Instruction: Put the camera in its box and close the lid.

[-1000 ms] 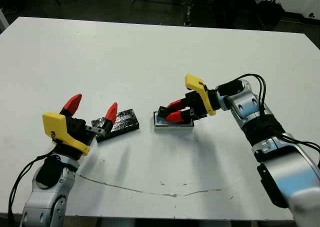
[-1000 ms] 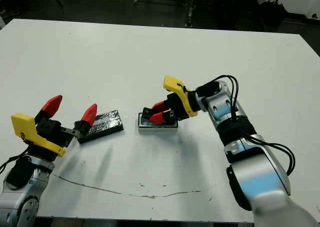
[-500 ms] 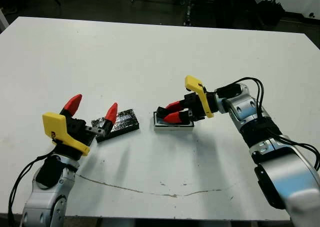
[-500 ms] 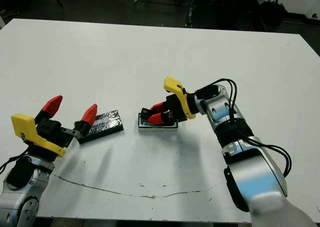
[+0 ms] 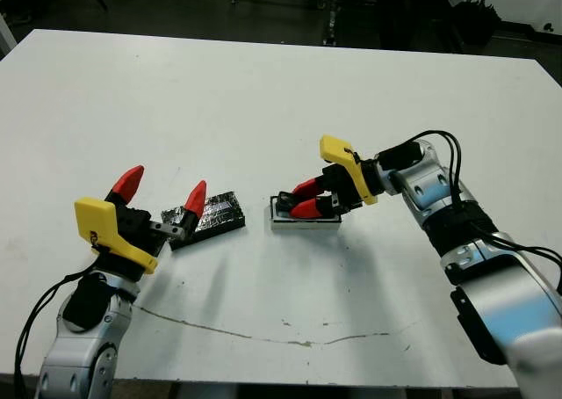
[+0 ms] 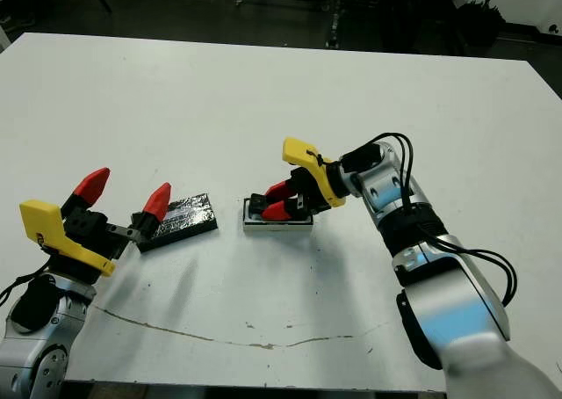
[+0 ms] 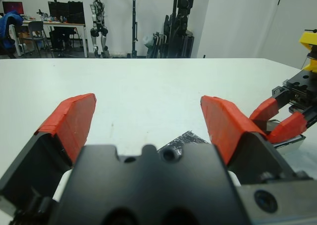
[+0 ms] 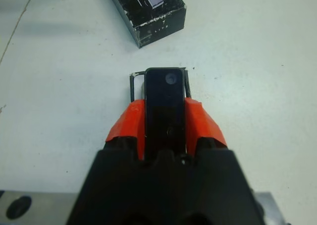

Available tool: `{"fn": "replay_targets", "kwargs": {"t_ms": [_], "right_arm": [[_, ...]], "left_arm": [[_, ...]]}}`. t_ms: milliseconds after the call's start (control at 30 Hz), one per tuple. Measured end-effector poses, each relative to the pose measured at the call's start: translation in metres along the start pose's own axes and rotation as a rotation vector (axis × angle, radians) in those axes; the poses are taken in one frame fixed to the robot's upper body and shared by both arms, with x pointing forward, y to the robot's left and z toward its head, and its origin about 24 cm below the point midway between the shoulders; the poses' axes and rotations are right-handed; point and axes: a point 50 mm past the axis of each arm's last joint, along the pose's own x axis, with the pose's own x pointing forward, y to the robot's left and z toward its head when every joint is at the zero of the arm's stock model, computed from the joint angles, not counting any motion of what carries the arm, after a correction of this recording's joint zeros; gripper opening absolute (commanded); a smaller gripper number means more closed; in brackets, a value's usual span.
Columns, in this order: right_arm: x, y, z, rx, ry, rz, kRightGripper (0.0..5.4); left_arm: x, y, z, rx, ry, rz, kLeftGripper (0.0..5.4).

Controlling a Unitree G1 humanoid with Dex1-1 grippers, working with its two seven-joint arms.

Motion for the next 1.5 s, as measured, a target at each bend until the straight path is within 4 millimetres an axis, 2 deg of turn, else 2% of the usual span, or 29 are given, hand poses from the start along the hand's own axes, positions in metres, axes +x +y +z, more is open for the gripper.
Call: {"fn": "replay_targets", "kwargs": {"t_ms": [300,333,500,800,1167,1500], "right_arm": [[0.0,0.0,0.001,-0.002,0.019,0.013,1.67],[0.001,0.0,0.002,-0.007,0.03,0.025,1.96],[-0.003,0.0,0.001,-0.018,0.064,0.104,2.62],[-0.003,0.003,-0.001,-0.08,0.069,0.155,3.9],[-0.005,0.004,0.0,-0.072,0.073,0.186,5.39],[-0.02,0.001,-0.001,-0.041,0.047,0.142,5.39]], "left_arm": [[0.0,0.0,-0.001,-0.01,0.006,-0.001,5.4],[0.0,0.0,0.0,-0.012,0.005,-0.002,5.4],[0.0,0.0,-0.001,-0.008,0.006,-0.002,5.4],[0.0,0.0,-0.001,-0.006,0.006,-0.003,5.4],[0.0,0.0,0.0,-0.005,0.003,-0.012,5.4],[0.0,0.0,-0.001,-0.002,0.003,-0.012,5.4]]}}
